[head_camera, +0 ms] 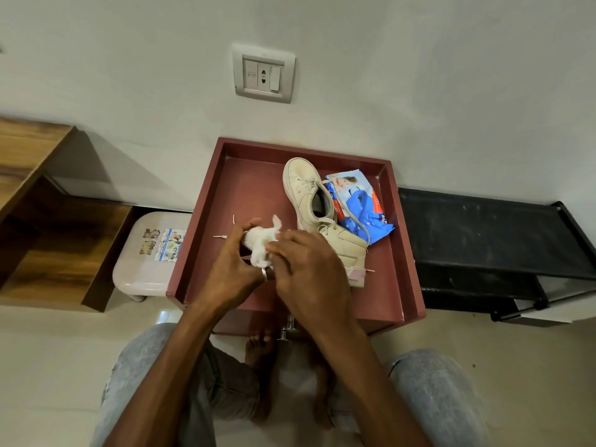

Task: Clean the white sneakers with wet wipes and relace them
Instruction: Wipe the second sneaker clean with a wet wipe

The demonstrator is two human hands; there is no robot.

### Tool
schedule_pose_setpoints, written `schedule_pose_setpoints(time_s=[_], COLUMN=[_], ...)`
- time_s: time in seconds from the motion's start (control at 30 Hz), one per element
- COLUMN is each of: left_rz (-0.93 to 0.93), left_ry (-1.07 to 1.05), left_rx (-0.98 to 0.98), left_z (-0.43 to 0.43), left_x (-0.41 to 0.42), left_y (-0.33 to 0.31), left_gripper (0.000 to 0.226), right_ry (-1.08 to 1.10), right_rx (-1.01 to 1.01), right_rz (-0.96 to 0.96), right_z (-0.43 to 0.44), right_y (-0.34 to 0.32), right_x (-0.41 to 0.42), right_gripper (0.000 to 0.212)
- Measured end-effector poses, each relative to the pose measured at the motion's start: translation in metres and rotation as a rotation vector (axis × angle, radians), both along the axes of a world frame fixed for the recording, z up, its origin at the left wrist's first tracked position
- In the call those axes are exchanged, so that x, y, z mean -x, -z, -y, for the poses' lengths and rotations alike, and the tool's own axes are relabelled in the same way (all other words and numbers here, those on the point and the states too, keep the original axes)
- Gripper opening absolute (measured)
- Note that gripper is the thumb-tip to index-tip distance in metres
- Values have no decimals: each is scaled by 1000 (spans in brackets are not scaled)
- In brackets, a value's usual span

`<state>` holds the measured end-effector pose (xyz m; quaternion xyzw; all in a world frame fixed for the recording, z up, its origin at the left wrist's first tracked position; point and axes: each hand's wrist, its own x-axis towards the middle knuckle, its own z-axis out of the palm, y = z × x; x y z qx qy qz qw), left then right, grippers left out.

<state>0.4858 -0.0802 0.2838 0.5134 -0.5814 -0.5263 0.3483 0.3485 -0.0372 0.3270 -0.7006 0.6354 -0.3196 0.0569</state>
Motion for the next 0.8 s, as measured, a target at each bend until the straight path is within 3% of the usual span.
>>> schedule_pose_setpoints(time_s=[0.07, 0.17, 0.3, 0.57, 0.8], left_rz=[26, -34, -218, -308, -348], left_ry=[85, 183, 140, 51, 12], left_rx=[-19, -109, -240, -314, -349], left_z=[-1, -3, -5, -2, -2], left_x=[-4, -11, -14, -10, -10], left_y=[-1, -10, -22, -16, -15], left_gripper=[93, 100, 78, 46, 40], right_ry=[14, 15, 43, 12, 10], right_rx=[-2, 11, 34, 61, 114], right_rz=[43, 46, 112, 100, 91], right_z=[-6, -9, 1, -3, -17], right_y=[5, 8, 8, 10, 21], right_x=[7, 11, 24, 12, 20], right_gripper=[18, 23, 25, 20, 24])
